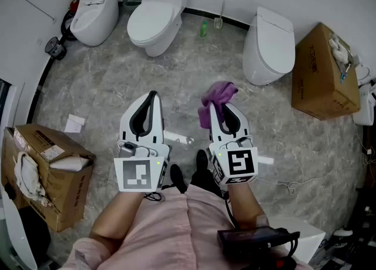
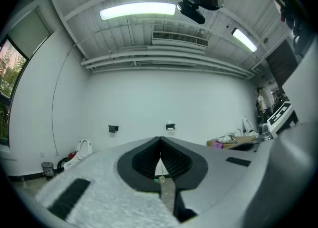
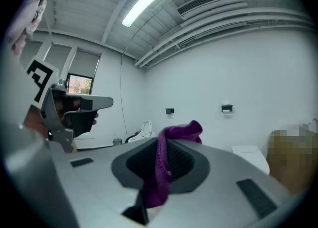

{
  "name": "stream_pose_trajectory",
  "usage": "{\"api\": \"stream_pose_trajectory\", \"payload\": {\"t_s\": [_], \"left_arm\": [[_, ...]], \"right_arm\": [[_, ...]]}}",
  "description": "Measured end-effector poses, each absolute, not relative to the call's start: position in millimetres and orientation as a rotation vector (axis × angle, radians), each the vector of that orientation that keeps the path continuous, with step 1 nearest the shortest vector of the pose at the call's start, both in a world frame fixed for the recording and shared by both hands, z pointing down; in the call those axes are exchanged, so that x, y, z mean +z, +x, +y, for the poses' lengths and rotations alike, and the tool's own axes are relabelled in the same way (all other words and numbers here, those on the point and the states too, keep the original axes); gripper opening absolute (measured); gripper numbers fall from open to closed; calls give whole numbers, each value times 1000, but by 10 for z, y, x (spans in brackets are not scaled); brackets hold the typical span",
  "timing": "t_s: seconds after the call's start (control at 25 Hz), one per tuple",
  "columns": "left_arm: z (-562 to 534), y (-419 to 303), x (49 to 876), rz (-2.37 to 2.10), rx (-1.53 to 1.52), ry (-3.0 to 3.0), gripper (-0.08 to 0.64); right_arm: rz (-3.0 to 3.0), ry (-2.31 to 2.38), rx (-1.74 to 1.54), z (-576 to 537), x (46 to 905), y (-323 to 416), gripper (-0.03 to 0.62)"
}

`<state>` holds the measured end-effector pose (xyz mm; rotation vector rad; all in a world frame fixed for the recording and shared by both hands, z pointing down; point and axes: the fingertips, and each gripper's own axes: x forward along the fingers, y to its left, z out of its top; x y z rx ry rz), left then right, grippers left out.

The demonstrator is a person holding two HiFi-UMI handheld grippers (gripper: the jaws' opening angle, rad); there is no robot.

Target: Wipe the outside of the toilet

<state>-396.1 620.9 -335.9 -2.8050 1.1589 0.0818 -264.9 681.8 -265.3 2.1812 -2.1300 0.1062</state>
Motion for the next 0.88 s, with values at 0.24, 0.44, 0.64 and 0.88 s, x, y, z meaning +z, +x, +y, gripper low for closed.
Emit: {"api": "stream_pose_trajectory", "payload": {"t_s": [0.24, 0.44, 0.64, 0.88], "left_arm": [[6244, -3827, -3269, 1159, 49, -2826, 7], [6200, -3583, -3164, 1172, 9, -2816, 8], [6093, -3231, -3075, 1202, -24, -2820, 8], [5977, -2792, -3090, 1236, -62, -2808, 8]], "right_arm": [[-2138, 2179, 107, 6825, -2603, -2547, 55], [-2187, 2172, 127, 6761, -2556, -2326, 57], [-2199, 2158, 152, 6622, -2467, -1985, 58], [-2245, 2123, 189, 6435, -2426, -1568, 58]]}}
